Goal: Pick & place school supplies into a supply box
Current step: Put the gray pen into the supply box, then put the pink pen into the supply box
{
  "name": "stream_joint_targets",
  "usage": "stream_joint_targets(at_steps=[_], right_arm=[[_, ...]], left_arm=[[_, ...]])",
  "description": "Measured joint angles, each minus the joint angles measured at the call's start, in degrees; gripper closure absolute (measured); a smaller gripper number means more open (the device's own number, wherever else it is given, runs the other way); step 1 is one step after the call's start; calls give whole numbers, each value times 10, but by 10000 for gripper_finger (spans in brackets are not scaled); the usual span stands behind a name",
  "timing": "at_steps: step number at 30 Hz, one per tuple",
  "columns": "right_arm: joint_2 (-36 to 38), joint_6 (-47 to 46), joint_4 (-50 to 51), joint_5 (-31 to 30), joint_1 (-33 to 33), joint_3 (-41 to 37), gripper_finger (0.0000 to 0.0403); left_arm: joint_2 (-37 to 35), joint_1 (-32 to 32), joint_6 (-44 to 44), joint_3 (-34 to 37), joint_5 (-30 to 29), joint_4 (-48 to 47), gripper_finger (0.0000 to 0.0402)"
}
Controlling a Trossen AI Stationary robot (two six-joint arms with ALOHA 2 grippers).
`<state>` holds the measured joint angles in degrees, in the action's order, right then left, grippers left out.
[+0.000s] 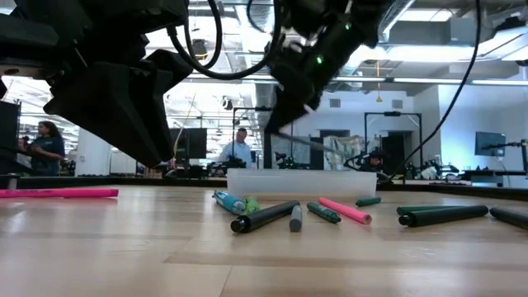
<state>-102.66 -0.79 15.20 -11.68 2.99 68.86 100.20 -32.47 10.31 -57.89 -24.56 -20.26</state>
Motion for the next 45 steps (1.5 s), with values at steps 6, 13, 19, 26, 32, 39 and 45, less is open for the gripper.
stream_joint_targets(at_steps=[6,13,19,26,32,39,45], right_arm=[[-28,23,-39,24,7,1,391],[-27,19,-30,44,13,2,373],[-27,19,-20,45,12,2,334],[-27,31,-22,43,12,2,287],[6,62,-1,38,-4,1,277],[66,77,103,-43,-57,2,290],[138,80,82,-66,-119,-48,298]], left_arm=[[0,0,0,0,-1,-1,318],[0,0,0,0,-1,-3,318],[0,0,0,0,-1,-3,318],[0,0,0,0,-1,-4,318],[0,0,0,0,-1,-9,318],[0,0,59,0,-65,-63,318],[0,0,201,0,-156,-210,318]])
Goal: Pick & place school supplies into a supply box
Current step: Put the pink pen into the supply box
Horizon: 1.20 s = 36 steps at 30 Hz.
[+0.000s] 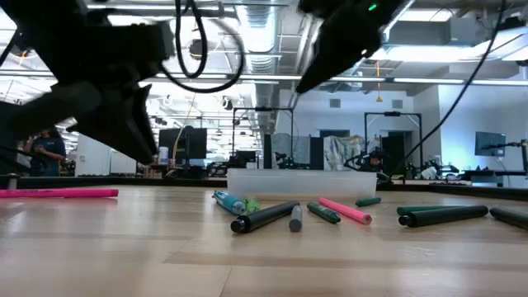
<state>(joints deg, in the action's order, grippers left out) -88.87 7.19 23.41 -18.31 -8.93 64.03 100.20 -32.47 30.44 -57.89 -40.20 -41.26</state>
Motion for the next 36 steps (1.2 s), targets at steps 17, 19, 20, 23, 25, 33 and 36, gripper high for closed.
stream_joint_targets(at_steps=[17,19,20,23,25,33,36], right_arm=[[290,53,-274,0,-176,-333,301],[306,60,-304,-1,-197,-363,301],[312,69,-311,-2,-207,-374,301],[330,86,-318,-34,-229,-382,301],[338,85,-323,-52,-241,-381,301],[338,94,-327,-58,-267,-381,301],[338,93,-327,-58,-267,-381,301]], left_arm=[[0,15,85,0,24,-144,318],[0,28,73,0,24,-149,318],[0,36,62,0,27,-147,318],[0,68,3,0,43,-114,318],[0,95,-54,0,55,-73,318],[-2,200,-246,0,142,5,318],[-19,241,-276,0,192,-7,318]])
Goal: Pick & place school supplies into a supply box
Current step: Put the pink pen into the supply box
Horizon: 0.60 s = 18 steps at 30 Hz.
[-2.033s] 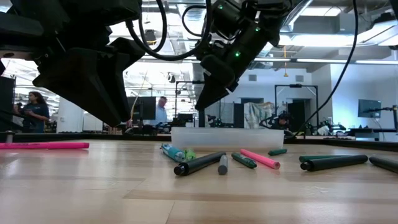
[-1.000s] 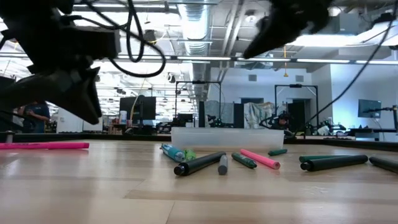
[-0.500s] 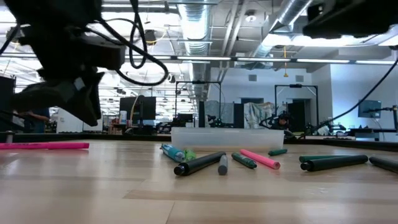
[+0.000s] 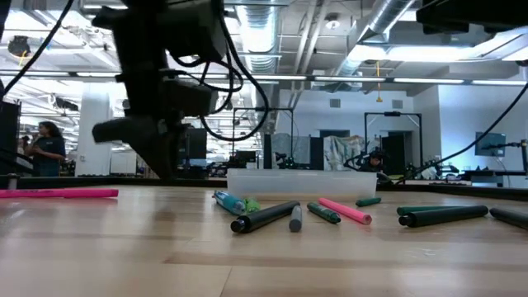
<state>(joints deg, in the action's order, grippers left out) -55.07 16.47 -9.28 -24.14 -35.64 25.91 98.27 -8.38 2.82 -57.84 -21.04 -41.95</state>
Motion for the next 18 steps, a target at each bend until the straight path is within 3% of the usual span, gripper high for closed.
stream_joint_targets(at_steps=[3,7,18], right_arm=[[-5,-10,3,0,0,0,301],[-5,-25,15,0,0,0,301],[-5,-40,18,0,-3,0,301]], left_arm=[[-24,37,-9,0,60,-20,318],[-76,62,-7,9,87,-41,318],[-269,24,101,179,133,49,318]])
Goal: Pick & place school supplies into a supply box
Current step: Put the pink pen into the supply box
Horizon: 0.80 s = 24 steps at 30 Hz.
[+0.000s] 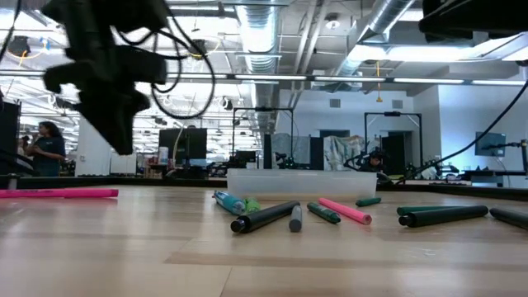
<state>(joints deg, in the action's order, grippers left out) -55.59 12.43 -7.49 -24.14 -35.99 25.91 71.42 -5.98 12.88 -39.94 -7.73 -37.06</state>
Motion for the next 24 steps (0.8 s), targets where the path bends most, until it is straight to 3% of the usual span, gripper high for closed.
stream_joint_targets(at_steps=[5,11,24], right_arm=[[0,0,-9,0,0,0,301],[0,1,-9,0,0,0,301],[0,1,-7,0,0,0,301]], left_arm=[[-52,-27,54,75,-3,23,318],[-63,-50,108,137,-4,51,318],[-62,-72,124,146,5,85,318]])
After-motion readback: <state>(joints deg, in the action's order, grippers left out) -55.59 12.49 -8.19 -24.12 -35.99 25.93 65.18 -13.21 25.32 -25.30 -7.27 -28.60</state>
